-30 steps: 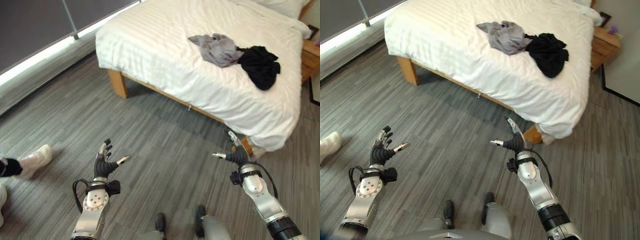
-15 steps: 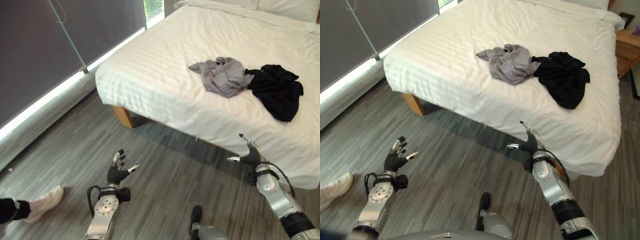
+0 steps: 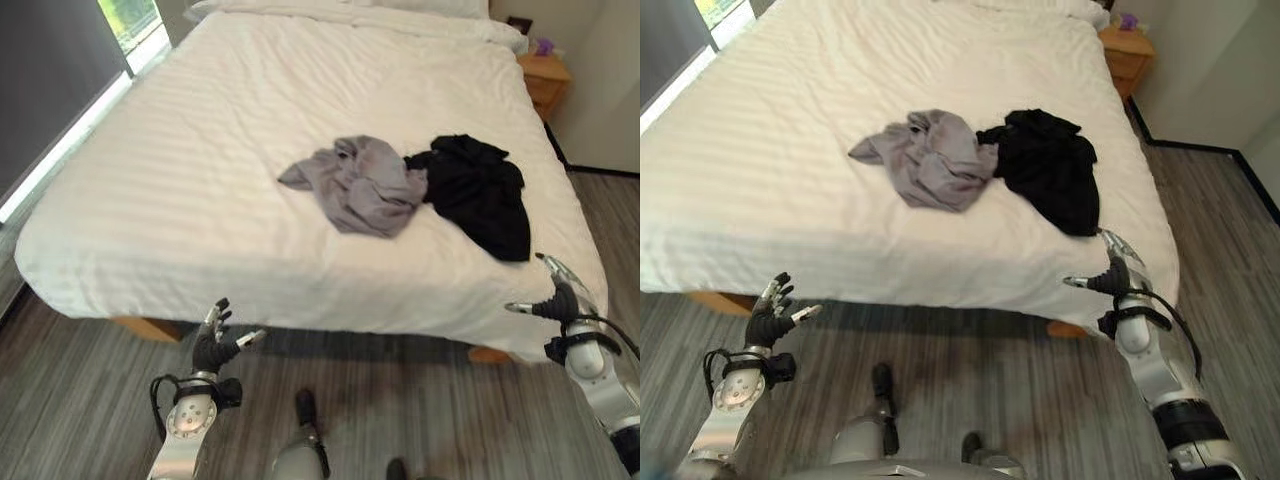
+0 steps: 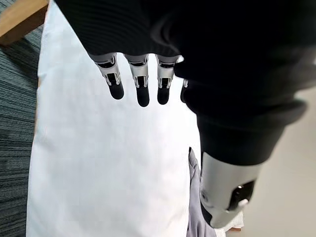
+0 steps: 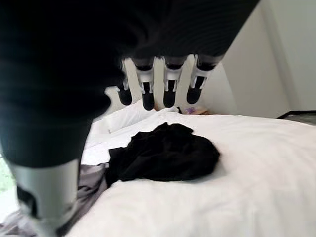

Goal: Pick up bed clothes into laundry basket.

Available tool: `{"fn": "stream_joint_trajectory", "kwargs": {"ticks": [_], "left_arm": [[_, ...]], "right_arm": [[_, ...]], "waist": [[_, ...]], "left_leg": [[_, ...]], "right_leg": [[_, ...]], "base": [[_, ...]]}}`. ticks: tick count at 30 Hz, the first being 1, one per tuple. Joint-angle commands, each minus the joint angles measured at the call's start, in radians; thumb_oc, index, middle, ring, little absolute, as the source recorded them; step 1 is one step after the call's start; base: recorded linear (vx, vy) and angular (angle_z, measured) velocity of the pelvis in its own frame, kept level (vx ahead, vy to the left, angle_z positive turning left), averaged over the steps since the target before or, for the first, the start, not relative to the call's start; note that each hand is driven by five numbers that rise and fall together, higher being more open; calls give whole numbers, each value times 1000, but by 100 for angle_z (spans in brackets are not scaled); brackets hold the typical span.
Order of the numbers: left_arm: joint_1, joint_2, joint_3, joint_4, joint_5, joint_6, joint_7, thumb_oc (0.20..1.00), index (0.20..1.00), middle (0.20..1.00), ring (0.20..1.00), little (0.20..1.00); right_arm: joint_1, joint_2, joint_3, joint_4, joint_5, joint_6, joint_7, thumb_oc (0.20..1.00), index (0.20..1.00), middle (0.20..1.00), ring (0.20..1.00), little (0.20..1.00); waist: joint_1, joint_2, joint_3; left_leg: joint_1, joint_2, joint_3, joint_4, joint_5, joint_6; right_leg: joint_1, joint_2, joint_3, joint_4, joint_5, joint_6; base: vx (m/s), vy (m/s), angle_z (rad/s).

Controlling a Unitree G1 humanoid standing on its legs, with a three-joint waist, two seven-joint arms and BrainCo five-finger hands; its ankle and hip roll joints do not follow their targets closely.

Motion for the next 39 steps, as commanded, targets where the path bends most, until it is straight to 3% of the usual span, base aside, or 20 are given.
{"fn": "stream_joint_trajectory", "kwargs": {"ticks": [1, 4, 5, 7, 10, 14, 24, 29, 36, 39], "left_arm": [[-56, 95, -23, -72, 1, -72, -11, 1000, 1000, 1000, 1000, 1000], [-62, 106, -43, -84, -49, -82, -28, 1000, 1000, 1000, 1000, 1000], [-61, 105, -43, -83, -49, -82, -28, 1000, 1000, 1000, 1000, 1000], [-63, 113, -49, -71, -78, -87, -33, 1000, 1000, 1000, 1000, 1000], [-50, 106, -57, -64, -88, -89, -38, 1000, 1000, 1000, 1000, 1000], [-44, 98, -71, -69, -112, -104, -49, 1000, 1000, 1000, 1000, 1000], [-43, 82, -107, -66, -144, -132, -62, 1000, 1000, 1000, 1000, 1000], [-53, 75, -110, -63, -163, -146, -57, 1000, 1000, 1000, 1000, 1000], [-72, 47, -118, -57, -212, -167, -42, 1000, 1000, 1000, 1000, 1000], [-79, 41, -128, -47, -216, -167, -36, 1000, 1000, 1000, 1000, 1000]], "right_arm": [[-216, -24, 34, 135, -24, 0, -74, 1000, 1000, 1000, 1000, 1000], [-313, -30, 75, 242, -15, 20, -102, 1000, 1000, 1000, 1000, 1000], [-313, -30, 76, 243, -15, 19, -103, 1000, 1000, 1000, 1000, 1000], [-370, -49, 98, 331, 6, 36, -114, 1000, 1000, 1000, 1000, 1000], [-430, -55, 130, 423, 0, 51, -126, 1000, 1000, 1000, 1000, 1000], [-529, -110, 190, 544, -3, 55, -130, 1000, 1000, 1000, 1000, 1000], [-760, -245, 329, 771, -5, 47, -140, 1000, 1000, 1000, 1000, 1000], [-808, -259, 350, 849, 37, 34, -139, 1000, 1000, 1000, 1000, 1000], [-934, -269, 419, 959, 104, 3, -140, 1000, 1000, 1000, 1000, 1000], [-974, -258, 437, 985, 134, -1, -135, 1000, 1000, 1000, 1000, 1000]], "waist": [[26, -42, -7], [22, -47, -16], [21, -46, -14], [20, -61, -26], [39, -77, -41], [46, -63, -51], [63, 11, -24], [76, 38, -1], [118, 113, 36], [132, 127, 45]], "left_leg": [[46, 37, 0, -6, -72, -104], [57, 45, 7, -6, -94, -123], [61, 45, 6, -6, -98, -123], [71, 35, 1, -6, -116, -131], [73, 29, 9, -6, -126, -142], [58, 37, 9, -6, -125, -156], [-31, 80, -1, -6, -68, -215], [-76, 96, -10, -6, -41, -235], [-162, 126, -3, -6, 24, -268], [-180, 134, -10, -6, 52, -278]], "right_leg": [[-177, -72, -43, 51, 134, 96], [-145, -94, -85, -174, 103, 66], [-141, -94, -85, -172, 98, 67], [-145, -102, -81, -352, 156, 78], [-113, -124, -105, -420, 210, 92], [-108, -124, -112, -443, 217, 91], [-162, -100, -132, -443, 185, 85], [-198, -87, -140, -443, 174, 79], [-271, -72, -164, -443, 156, 80], [-281, -67, -172, -443, 151, 79]], "base": [[176, 41, -23], [197, -64, 23], [260, -115, 20], [279, -132, 18], [194, -113, 13], [146, -106, 23], [66, -121, 2], [-8, -110, 4], [-18, -77, 1], [-21, -46, -2]]}}
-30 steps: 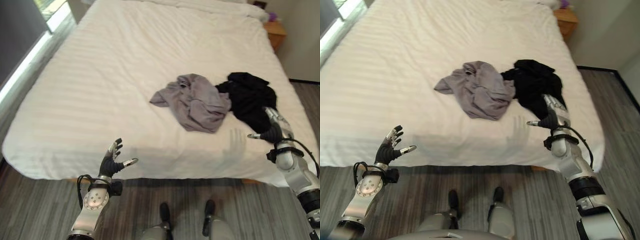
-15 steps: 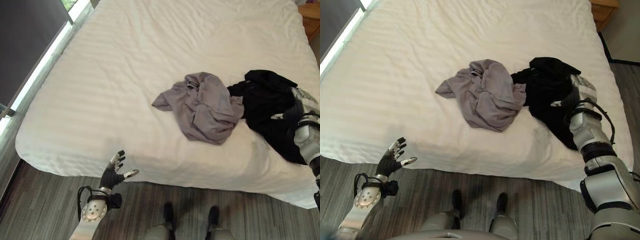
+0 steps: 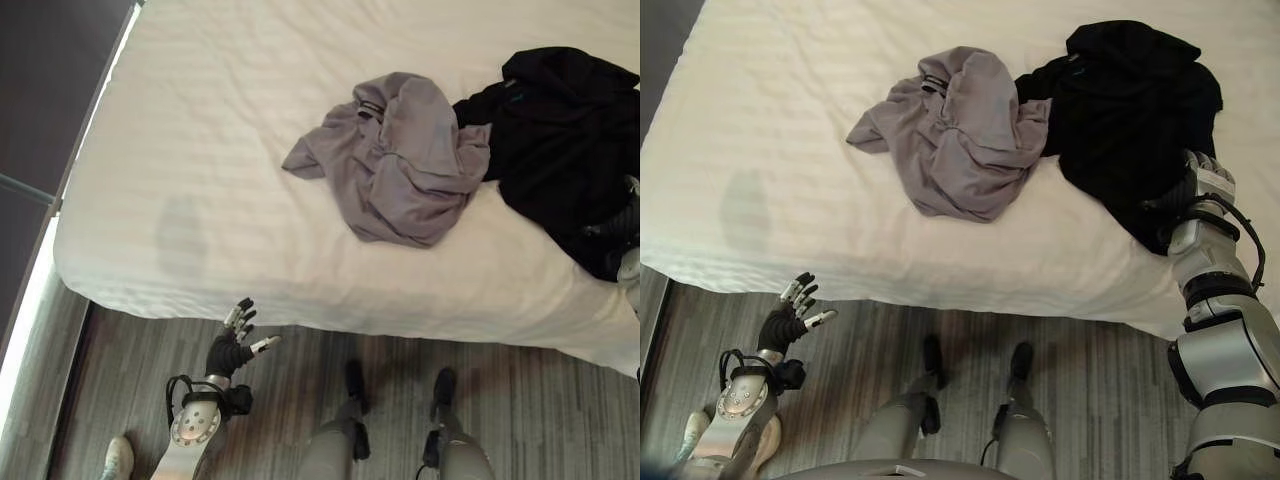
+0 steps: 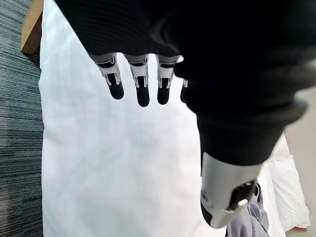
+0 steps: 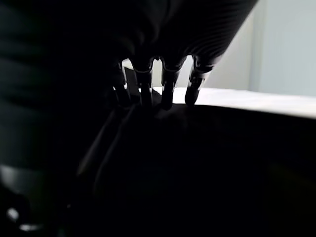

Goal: Pick up bed clothes into laundry basket.

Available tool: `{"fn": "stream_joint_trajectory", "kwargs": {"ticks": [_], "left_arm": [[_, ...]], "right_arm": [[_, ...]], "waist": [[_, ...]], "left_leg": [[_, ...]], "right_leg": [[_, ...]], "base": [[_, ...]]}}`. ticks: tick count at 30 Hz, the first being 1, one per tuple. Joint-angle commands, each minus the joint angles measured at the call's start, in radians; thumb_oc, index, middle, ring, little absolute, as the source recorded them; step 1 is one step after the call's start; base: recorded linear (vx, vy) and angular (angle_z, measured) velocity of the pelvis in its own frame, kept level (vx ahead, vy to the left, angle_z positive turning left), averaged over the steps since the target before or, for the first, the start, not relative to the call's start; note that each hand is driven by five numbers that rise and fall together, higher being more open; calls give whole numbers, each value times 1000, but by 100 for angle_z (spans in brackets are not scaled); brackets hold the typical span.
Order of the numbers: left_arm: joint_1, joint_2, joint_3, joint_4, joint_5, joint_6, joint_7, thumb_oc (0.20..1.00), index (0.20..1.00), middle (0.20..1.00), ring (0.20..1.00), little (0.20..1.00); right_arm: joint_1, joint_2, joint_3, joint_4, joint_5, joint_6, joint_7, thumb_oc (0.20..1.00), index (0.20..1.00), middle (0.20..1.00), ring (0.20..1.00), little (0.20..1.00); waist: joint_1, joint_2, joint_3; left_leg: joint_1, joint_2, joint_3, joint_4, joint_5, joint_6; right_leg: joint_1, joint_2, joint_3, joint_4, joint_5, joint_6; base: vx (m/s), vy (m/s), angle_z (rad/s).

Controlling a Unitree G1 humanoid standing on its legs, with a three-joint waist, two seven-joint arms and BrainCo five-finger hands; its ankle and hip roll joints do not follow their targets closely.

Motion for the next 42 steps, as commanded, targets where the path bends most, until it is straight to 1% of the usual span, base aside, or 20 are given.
{"fn": "stream_joint_trajectory", "kwargs": {"ticks": [1, 3, 4, 9, 18, 23, 27, 29, 30, 31, 32, 33, 34, 35, 36, 37, 39, 40, 41, 42], "left_arm": [[-91, 5, -23, -20, -55, -66, 25, 1000, 1000, 1000, 1000, 1000], [-97, 4, -28, -15, -58, -66, 24, 1000, 1000, 1000, 1000, 1000], [-93, 5, -30, -9, -60, -67, 19, 1000, 1000, 1000, 1000, 1000], [-94, 22, -8, -17, -75, -70, 10, 1000, 1000, 1000, 1000, 1000], [-84, 61, 79, -38, -66, -72, 29, 1000, 1000, 1000, 1000, 1000], [-98, 97, 130, -70, -18, -68, 48, 1000, 1000, 1000, 1000, 1000], [-147, 130, 143, -85, 49, -64, 73, 1000, 1000, 1000, 1000, 1000], [-161, 140, 141, -88, 68, -61, 82, 1000, 1000, 1000, 1000, 1000], [-199, 162, 163, -114, 94, -52, 103, 1000, 1000, 1000, 1000, 1000], [-222, 178, 169, -125, 109, -49, 110, 1000, 1000, 1000, 1000, 1000], [-223, 180, 167, -125, 109, -48, 111, 1000, 1000, 1000, 1000, 1000], [-237, 191, 178, -140, 137, -36, 121, 1000, 1000, 1000, 1000, 1000], [-237, 191, 178, -140, 137, -36, 121, 1000, 1000, 1000, 1000, 1000], [-248, 194, 178, -141, 149, -31, 127, 1000, 1000, 1000, 1000, 1000], [-276, 195, 181, -137, 168, -22, 144, 1000, 1000, 1000, 1000, 1000], [-287, 196, 178, -136, 180, -16, 154, 1000, 1000, 1000, 1000, 1000], [-304, 202, 176, -123, 234, 6, 177, 1000, 1000, 1000, 1000, 1000], [-305, 202, 175, -123, 236, 7, 178, 1000, 1000, 1000, 1000, 1000], [-303, 205, 175, -104, 300, 26, 207, 1000, 1000, 1000, 1000, 1000], [-305, 205, 171, -78, 325, 37, 219, 1000, 1000, 1000, 1000, 1000]], "right_arm": [[-158, -66, 78, 20, 50, -33, -24, 1000, 1000, 1000, 1000, 1000], [-175, -45, 89, 47, 81, -36, -4, 1000, 1000, 1000, 1000, 1000], [-176, -31, 99, 75, 107, -36, 24, 200, 200, 200, 200, 200], [-151, -7, 75, 106, 192, -38, 74, 200, 200, 200, 200, 200], [-119, -47, 27, 55, 244, -43, 89, 200, 200, 200, 200, 200], [-52, -102, -82, -228, 317, -72, 42, 200, 200, 200, 200, 200], [46, -141, -194, -465, 343, -95, 14, 200, 200, 200, 200, 200], [79, -145, -232, -518, 350, -98, 4, 200, 200, 200, 200, 200], [126, -127, -273, -608, 358, -111, -2, 200, 200, 200, 200, 200], [145, -121, -295, -645, 370, -111, 0, 200, 200, 200, 200, 200], [151, -121, -302, -649, 370, -110, 0, 200, 200, 200, 200, 200], [178, -110, -337, -703, 378, -115, -1, 200, 200, 200, 200, 200], [180, -110, -339, -704, 378, -114, -1, 200, 200, 200, 200, 200], [187, -110, -354, -731, 383, -118, 2, 200, 200, 200, 200, 200], [198, -105, -368, -778, 402, -127, 8, 200, 200, 200, 200, 200], [207, -101, -378, -795, 406, -127, 10, 200, 200, 200, 200, 200], [220, -106, -389, -827, 420, -130, 18, 200, 200, 200, 200, 200], [222, -106, -392, -828, 420, -129, 18, 200, 200, 200, 200, 200], [237, -111, -396, -864, 429, -135, 31, 200, 200, 200, 200, 200], [240, -110, -389, -880, 436, -142, 39, 200, 200, 200, 200, 200]], "waist": [[31, -13, 10], [38, -8, 12], [42, -4, 11], [49, -1, 4], [50, -7, -13], [15, -27, -36], [-20, -53, -55], [-26, -63, -59], [-45, -72, -73], [-55, -79, -81], [-52, -81, -80], [-62, -97, -91], [-60, -97, -92], [-64, -111, -94], [-79, -141, -96], [-82, -154, -99], [-89, -181, -112], [-88, -183, -113], [-93, -190, -126], [-94, -194, -131]], "left_leg": [[10, 139, 7, 4, 115, -187], [6, 143, 3, 4, 132, -193], [6, 149, 1, 4, 144, -197], [27, 159, 1, 4, 165, -204], [100, 166, 8, 4, 171, -207], [169, 173, 32, 4, 144, -206], [222, 180, 51, 4, 115, -200], [238, 180, 55, 4, 106, -197], [261, 180, 64, 4, 96, -193], [275, 178, 69, 4, 87, -189], [277, 178, 71, 4, 86, -189], [297, 167, 66, 4, 84, -176], [297, 167, 66, 4, 84, -176], [307, 153, 56, 17, 77, -170], [300, 131, 27, 87, 33, -158], [287, 121, 23, 114, 21, -149], [269, 82, 4, 104, -50, -117], [265, 80, 5, 105, -46, -114], [254, 52, -22, 65, -49, -99], [248, 45, -44, 40, -41, -98]], "right_leg": [[2, -56, -32, 16, -71, 98], [1, -51, -36, 16, -73, 94], [6, -46, -43, 16, -76, 91], [42, -37, -62, 16, -90, 79], [114, -33, -72, 16, -112, 71], [173, -25, -63, 16, -132, 67], [212, -18, -50, 16, -143, 63], [223, -16, -46, 16, -146, 63], [232, -9, -32, 16, -148, 61], [237, -4, -22, 16, -150, 60], [238, -4, -20, 16, -150, 60], [238, 2, 1, 16, -147, 57], [237, 2, 1, 16, -147, 56], [238, 4, 17, 16, -145, 54], [246, 2, 42, 16, -145, 51], [243, -3, 50, 16, -138, 50], [247, -12, 72, 16, -140, 56], [243, -15, 73, 16, -136, 56], [248, -7, 106, 16, -132, 61], [255, 0, 127, 16, -132, 65]], "base": [[-19, -50, 2], [8, -49, 11], [14, -50, 14], [28, -47, 17], [20, -7, 5], [34, 5, -1], [43, -2, -12], [40, 3, -7], [56, 14, -8], [56, 14, -13], [37, 15, -40], [11, 13, -50], [10, 9, -50], [35, -29, -41], [36, -32, -40], [84, -29, -46], [84, 9, -63], [145, 58, -81], [192, 79, -59], [247, 107, -43]]}}
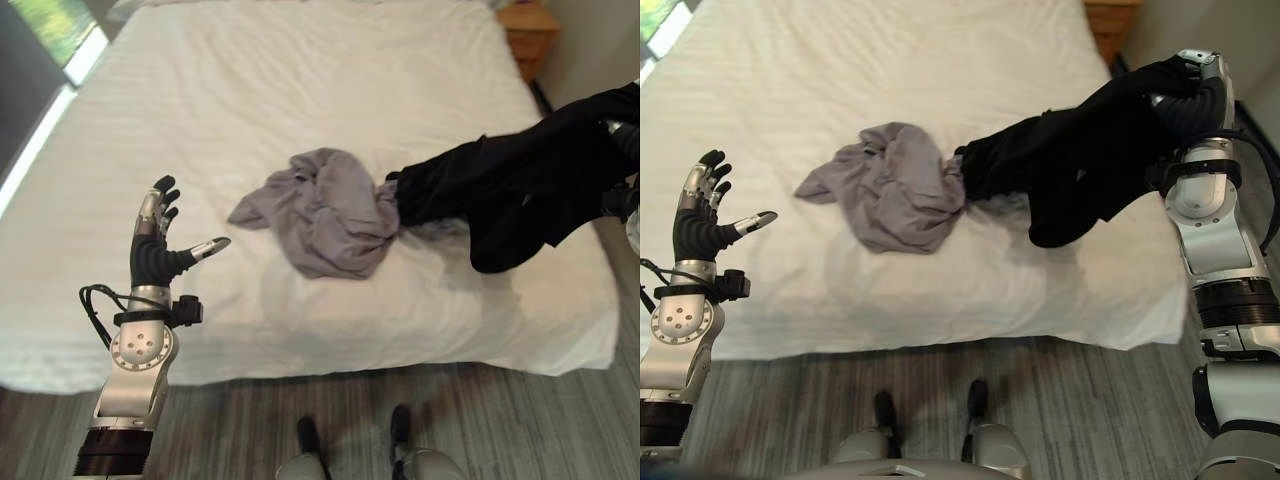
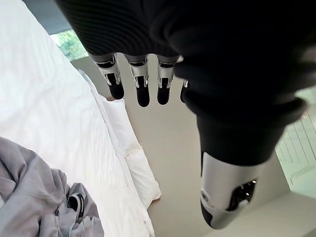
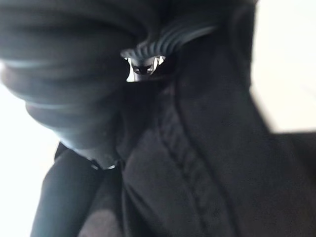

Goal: Pick up bed clothes into laundry basket.

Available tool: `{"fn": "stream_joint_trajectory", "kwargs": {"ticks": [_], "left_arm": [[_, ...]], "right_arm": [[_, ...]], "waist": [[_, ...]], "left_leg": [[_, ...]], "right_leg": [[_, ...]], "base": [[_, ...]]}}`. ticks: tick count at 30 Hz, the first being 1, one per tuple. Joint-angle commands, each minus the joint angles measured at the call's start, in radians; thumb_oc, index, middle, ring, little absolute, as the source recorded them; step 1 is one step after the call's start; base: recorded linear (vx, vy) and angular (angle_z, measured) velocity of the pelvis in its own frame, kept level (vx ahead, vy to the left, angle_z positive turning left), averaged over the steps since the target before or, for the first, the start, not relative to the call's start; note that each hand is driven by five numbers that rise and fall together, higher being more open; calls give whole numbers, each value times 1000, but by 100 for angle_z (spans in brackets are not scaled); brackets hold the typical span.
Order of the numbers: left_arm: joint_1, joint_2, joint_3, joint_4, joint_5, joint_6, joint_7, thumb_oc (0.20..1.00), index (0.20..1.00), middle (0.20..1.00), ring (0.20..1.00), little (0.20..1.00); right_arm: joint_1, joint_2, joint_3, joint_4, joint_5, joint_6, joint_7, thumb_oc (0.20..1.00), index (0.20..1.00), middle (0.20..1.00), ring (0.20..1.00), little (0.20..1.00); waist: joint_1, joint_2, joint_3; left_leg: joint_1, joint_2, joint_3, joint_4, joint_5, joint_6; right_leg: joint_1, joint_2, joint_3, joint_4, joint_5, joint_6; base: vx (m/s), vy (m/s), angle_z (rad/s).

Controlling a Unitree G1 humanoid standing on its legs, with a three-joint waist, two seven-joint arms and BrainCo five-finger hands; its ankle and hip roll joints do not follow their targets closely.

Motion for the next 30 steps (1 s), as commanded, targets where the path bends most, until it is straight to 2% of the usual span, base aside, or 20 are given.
{"fn": "stream_joint_trajectory", "kwargs": {"ticks": [1, 3, 4, 5, 6, 7, 8, 9, 10, 14, 15, 16, 18, 21, 22, 25, 27, 30], "left_arm": [[-25, 20, -35, 107, 137, 16, 87, 1000, 1000, 1000, 1000, 1000], [-28, 32, -36, 168, 198, 36, 132, 1000, 1000, 1000, 1000, 1000], [-29, 32, -37, 169, 198, 36, 133, 1000, 1000, 1000, 1000, 1000], [-43, 47, -40, 252, 259, 61, 180, 1000, 1000, 1000, 1000, 1000], [-45, 57, -38, 270, 281, 73, 188, 1000, 1000, 1000, 1000, 1000], [-49, 60, -36, 291, 303, 86, 197, 1000, 1000, 1000, 1000, 1000], [-51, 60, -38, 293, 305, 86, 199, 1000, 1000, 1000, 1000, 1000], [-63, 67, -39, 333, 341, 113, 217, 1000, 1000, 1000, 1000, 1000], [-67, 69, -45, 345, 361, 120, 217, 1000, 1000, 1000, 1000, 1000], [-105, 74, -79, 395, 393, 133, 229, 1000, 1000, 1000, 1000, 1000], [-108, 77, -76, 384, 412, 137, 235, 1000, 1000, 1000, 1000, 1000], [-106, 75, -77, 382, 417, 141, 238, 1000, 1000, 1000, 1000, 1000], [-97, 64, -70, 371, 436, 150, 245, 1000, 1000, 1000, 1000, 1000], [-91, 61, -71, 364, 443, 151, 244, 1000, 1000, 1000, 1000, 1000], [-85, 51, -72, 353, 461, 160, 239, 1000, 1000, 1000, 1000, 1000], [-93, 48, -81, 356, 482, 170, 237, 1000, 1000, 1000, 1000, 1000], [-111, 48, -100, 392, 507, 201, 228, 1000, 1000, 1000, 1000, 1000], [-110, 38, -113, 435, 539, 244, 204, 1000, 1000, 1000, 1000, 1000]], "right_arm": [[-24, -51, -8, -64, 57, -69, -1, 200, 200, 200, 200, 200], [-46, -49, 10, -89, 61, -80, 4, 200, 200, 200, 200, 200], [-47, -49, 10, -89, 61, -80, 4, 200, 200, 200, 200, 200], [-89, -45, 44, -117, 49, -92, 0, 200, 200, 200, 200, 200], [-98, -46, 52, -129, 49, -95, 1, 200, 200, 200, 200, 200], [-91, -48, 45, -141, 46, -97, 1, 200, 200, 200, 200, 200], [-87, -48, 43, -144, 45, -96, 2, 200, 200, 200, 200, 200], [-48, -65, 28, -189, 29, -91, 3, 200, 200, 200, 200, 200], [-28, -72, 17, -211, 22, -90, 5, 200, 200, 200, 200, 200], [50, -87, -49, -275, 6, -91, -2, 200, 200, 200, 200, 200], [72, -88, -82, -298, -3, -94, -12, 200, 200, 200, 200, 200], [85, -83, -97, -310, -8, -93, -19, 200, 200, 200, 200, 200], [113, -66, -133, -333, -23, -93, -42, 200, 200, 200, 200, 200], [128, -60, -149, -334, -28, -92, -47, 200, 200, 200, 200, 200], [150, -60, -179, -336, -37, -89, -58, 200, 200, 200, 200, 200], [171, -59, -206, -342, -46, -87, -68, 200, 200, 200, 200, 200], [187, -54, -234, -339, -46, -80, -81, 200, 200, 200, 200, 200], [198, -46, -257, -340, -42, -69, -83, 200, 200, 200, 200, 200]], "waist": [[22, -24, -97], [40, -33, -97], [40, -33, -97], [56, -39, -95], [50, -32, -101], [34, -23, -115], [37, -22, -116], [4, -17, -141], [-10, -17, -151], [-35, -20, -175], [-59, -13, -180], [-62, -15, -184], [-93, -7, -189], [-93, -7, -193], [-115, -5, -197], [-123, -5, -199], [-149, -3, -199], [-156, -4, -192]], "left_leg": [[-64, -16, -119, -10, 43, -36], [-112, -38, -206, -22, 50, -40], [-115, -38, -205, -22, 55, -39], [-154, -74, -306, -22, 56, -40], [-149, -82, -330, -22, 44, -36], [-134, -76, -322, -22, 38, -36], [-133, -74, -320, -22, 35, -36], [-111, -67, -295, -22, 45, -37], [-103, -66, -282, -22, 45, -36], [-81, -58, -227, -22, 34, -42], [-74, -55, -203, -22, 26, -38], [-68, -54, -185, -22, 20, -35], [-55, -52, -137, -22, 5, -21], [-49, -53, -117, -22, -3, -15], [-43, -58, -96, -22, -14, -6], [-38, -63, -79, -22, -23, 2], [-35, -69, -57, -22, -35, 13], [-35, -74, -34, -22, -45, 25]], "right_leg": [[39, -58, -4, 16, -91, 102], [54, -44, 47, 16, -98, 102], [50, -44, 48, 16, -94, 102], [69, -24, 110, 16, -102, 99], [71, -13, 131, 16, -101, 98], [71, -11, 143, 16, -100, 98], [70, -9, 145, 16, -100, 98], [70, -12, 161, 16, -95, 98], [72, -13, 174, 16, -95, 97], [79, -31, 190, 16, -96, 105], [77, -43, 201, 16, -91, 116], [73, -49, 214, 16, -86, 122], [56, -71, 243, 16, -65, 145], [49, -79, 259, 16, -59, 151], [44, -92, 270, 16, -50, 161], [39, -104, 279, 16, -43, 170], [25, -114, 288, 17, -28, 183], [6, -124, 291, 18, -17, 194]], "base": [[223, 91, -33], [164, 59, -65], [166, 55, -98], [113, 54, -82], [160, 109, -65], [44, 65, -89], [146, 161, -98], [171, 148, -113], [218, 191, -66], [124, 111, -55], [83, 126, -40], [100, 170, -37], [66, 159, -73], [46, 111, -64], [57, 128, -59], [52, 104, -31], [54, 108, -36], [17, 84, -31]]}}
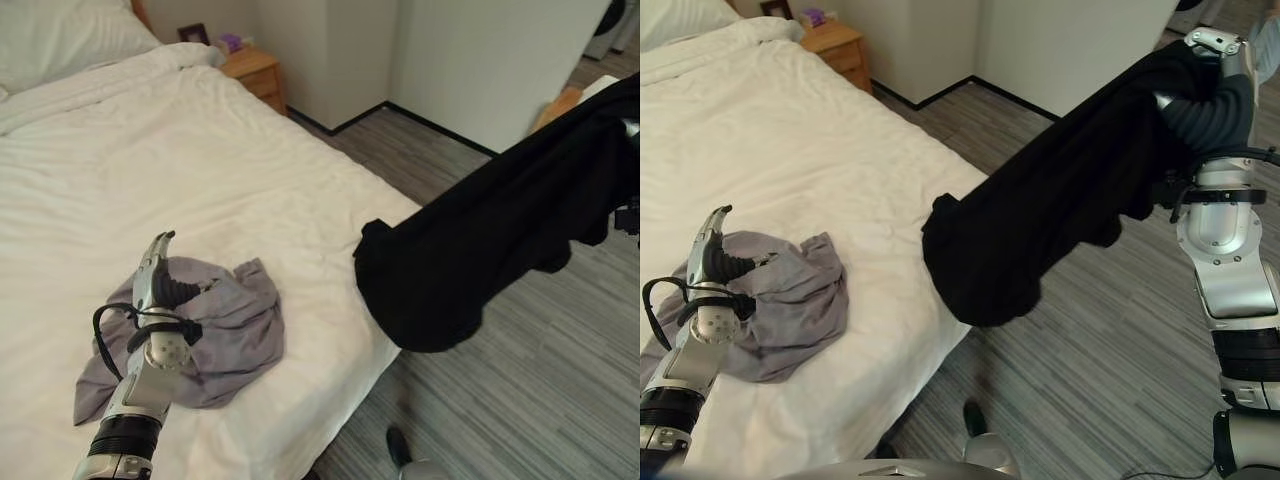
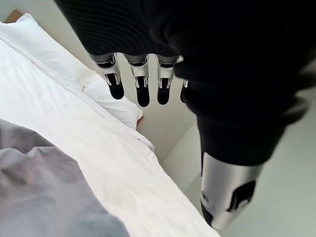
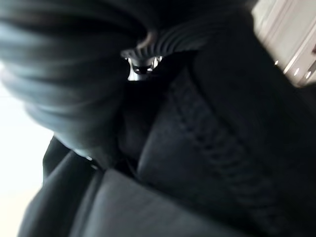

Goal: Pick up bed clothes into laundry basket.

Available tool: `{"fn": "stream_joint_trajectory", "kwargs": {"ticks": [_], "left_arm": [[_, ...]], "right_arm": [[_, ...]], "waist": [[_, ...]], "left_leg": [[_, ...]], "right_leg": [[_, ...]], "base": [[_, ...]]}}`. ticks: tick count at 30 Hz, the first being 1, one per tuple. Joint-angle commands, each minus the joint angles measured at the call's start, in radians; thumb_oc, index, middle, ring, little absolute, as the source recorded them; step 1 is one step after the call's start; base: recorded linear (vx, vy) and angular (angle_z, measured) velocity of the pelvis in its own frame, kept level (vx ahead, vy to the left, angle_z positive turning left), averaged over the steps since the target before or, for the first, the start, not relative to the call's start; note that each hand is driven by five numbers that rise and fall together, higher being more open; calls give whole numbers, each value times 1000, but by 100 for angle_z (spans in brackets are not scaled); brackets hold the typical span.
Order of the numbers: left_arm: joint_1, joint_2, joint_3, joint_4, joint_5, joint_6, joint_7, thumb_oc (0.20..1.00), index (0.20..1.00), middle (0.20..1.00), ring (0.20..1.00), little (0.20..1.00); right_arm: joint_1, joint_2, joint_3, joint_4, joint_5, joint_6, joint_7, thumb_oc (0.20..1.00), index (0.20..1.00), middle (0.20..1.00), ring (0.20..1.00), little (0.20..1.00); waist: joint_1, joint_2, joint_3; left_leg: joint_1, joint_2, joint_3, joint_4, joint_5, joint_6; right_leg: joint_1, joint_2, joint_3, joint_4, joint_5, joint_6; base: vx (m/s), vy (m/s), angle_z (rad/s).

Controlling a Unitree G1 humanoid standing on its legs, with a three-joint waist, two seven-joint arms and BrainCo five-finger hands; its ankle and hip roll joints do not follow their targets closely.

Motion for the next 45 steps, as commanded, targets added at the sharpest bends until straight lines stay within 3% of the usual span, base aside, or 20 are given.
{"fn": "stream_joint_trajectory", "kwargs": {"ticks": [1, 9, 10, 15, 16, 17, 20, 24, 25, 26, 27, 29, 32, 34, 39, 41, 42, 44, 45], "left_arm": [[-38, 24, -32, 78, 76, 45, -7, 1000, 1000, 1000, 1000, 1000], [-77, -4, -126, 338, 198, 122, -59, 1000, 1000, 1000, 1000, 1000], [-91, 7, -184, 426, 253, 135, -98, 1000, 1000, 1000, 1000, 1000], [-116, -33, -298, 654, 272, 114, -192, 1000, 1000, 1000, 1000, 1000], [-122, -45, -311, 689, 268, 104, -204, 338, 338, 338, 338, 338], [-121, -54, -320, 709, 258, 94, -215, 200, 200, 200, 200, 200], [-114, -47, -308, 684, 222, 67, -236, 200, 200, 200, 200, 200], [-71, 38, -148, 298, -29, 8, -189, 200, 200, 200, 200, 200], [-64, 42, -145, 290, -30, 12, -191, 200, 200, 200, 200, 200], [-38, 66, -53, 99, -130, -18, -164, 200, 200, 200, 200, 200], [-33, 68, -27, 41, -169, -37, -153, 200, 200, 200, 200, 200], [-72, 90, 74, -238, -351, -153, -111, 200, 200, 200, 200, 200], [-62, 15, 114, -417, -460, -234, -108, 200, 200, 200, 200, 200], [-33, -62, 114, -548, -532, -274, -131, 200, 200, 200, 200, 200], [-5, -155, 118, -602, -548, -305, -137, 200, 200, 200, 200, 200], [27, -192, 135, -625, -554, -314, -140, 200, 200, 200, 200, 200], [49, -211, 135, -642, -575, -315, -132, 200, 200, 200, 200, 200], [59, -219, 135, -649, -580, -320, -136, 200, 200, 200, 200, 200], [69, -224, 132, -657, -582, -322, -140, 200, 200, 200, 200, 200]], "right_arm": [[-75, -42, -87, 42, -28, -5, -56, 200, 200, 200, 200, 200], [-8, -85, -185, 37, -11, -3, -48, 200, 200, 200, 200, 200], [-11, -100, -199, 32, -2, -9, -51, 200, 200, 200, 200, 200], [-84, -121, -158, 38, 18, -14, -46, 200, 200, 200, 200, 200], [-104, -124, -143, 40, 18, -16, -45, 200, 200, 200, 200, 200], [-113, -120, -129, 41, 17, -17, -42, 200, 200, 200, 200, 200], [-130, -116, -108, 38, 7, -17, -36, 200, 200, 200, 200, 200], [-75, -82, -120, -14, -45, 14, -26, 200, 200, 200, 200, 200], [-71, -78, -123, -19, -46, 16, -25, 200, 200, 200, 200, 200], [-29, -64, -153, -27, -83, 44, -28, 200, 200, 200, 200, 200], [-18, -47, -158, -18, -97, 47, -32, 200, 200, 200, 200, 200], [-37, 25, -146, -3, -132, 26, -53, 200, 200, 200, 200, 200], [-29, 132, -153, -6, -122, 7, -62, 200, 200, 200, 200, 200], [-4, 215, -161, -42, -107, -6, -56, 200, 200, 200, 200, 200], [38, 342, -132, -114, -83, -41, -20, 200, 200, 200, 200, 200], [64, 441, -78, -141, 0, -78, 27, 200, 200, 200, 200, 200], [77, 472, -29, -149, 39, -91, 63, 200, 200, 200, 200, 200], [90, 473, -16, -142, 44, -93, 76, 200, 200, 200, 200, 200], [94, 476, -2, -142, 48, -92, 88, 200, 200, 200, 200, 200]], "waist": [[14, 42, -40], [15, 45, -11], [8, 50, 5], [1, 62, 28], [1, 63, 32], [0, 67, 36], [0, 73, 37], [12, 81, 26], [11, 78, 26], [21, 74, 25], [36, 72, 32], [121, 76, 41], [142, 57, 10], [140, 63, -7], [120, 71, -10], [117, 78, 0], [134, 76, 26], [139, 73, 35], [144, 68, 37]], "left_leg": [[-61, 70, -56, 13, 17, -59], [-72, 67, -24, 13, 7, -47], [-75, 67, -20, 13, 0, -44], [-91, 74, 8, 13, -1, -42], [-94, 76, 15, 13, 5, -42], [-87, 77, 20, 13, -1, -42], [-77, 78, 29, 13, -6, -43], [-44, 71, 35, 13, -9, -42], [-46, 71, 35, 13, -2, -42], [-28, 72, 40, 13, -2, -42], [-20, 80, 48, 13, 3, -44], [39, 146, 156, 13, 3, -67], [52, 165, 201, 13, 15, -83], [64, 186, 212, 13, 20, -100], [132, 222, 230, 18, 39, -128], [131, 276, 257, 137, 94, -161], [72, 328, 204, 315, 156, -182], [42, 350, 169, 379, 178, -188], [2, 341, 120, 434, 167, -176]], "right_leg": [[39, -50, -37, 19, -26, 81], [-1, -59, -65, 19, -3, 98], [-13, -61, -74, 19, -1, 104], [-53, -54, -78, 17, 17, 108], [-61, -53, -75, 17, 24, 107], [-57, -53, -80, 17, 16, 107], [-55, -53, -79, 17, 18, 109], [-23, -76, -106, 17, 18, 107], [-25, -76, -105, 17, 24, 107], [-2, -85, -143, 26, 10, 101], [-7, -93, -198, 69, 7, 91], [22, -201, -629, 258, -75, 34], [51, -229, -697, 163, -8, 63], [46, -215, -677, 80, 51, 77], [65, -165, -601, 28, 17, 61], [90, -117, -574, 19, -40, 29], [112, -76, -549, 17, -82, -10], [120, -64, -544, 17, -99, -25], [126, -57, -539, 17, -110, -37]], "base": [[11, 85, -35], [12, 43, -14], [3, 47, 2], [-15, 39, -29], [30, 53, -50], [27, 22, -44], [40, -1, -36], [4, -36, -34], [-39, -77, -4], [-65, -91, -15], [-115, -158, -8], [-97, -262, -108], [26, -322, -123], [135, -429, -112], [158, -383, -92], [242, -495, -91], [204, -388, -116], [190, -304, -102], [253, -358, -50]]}}
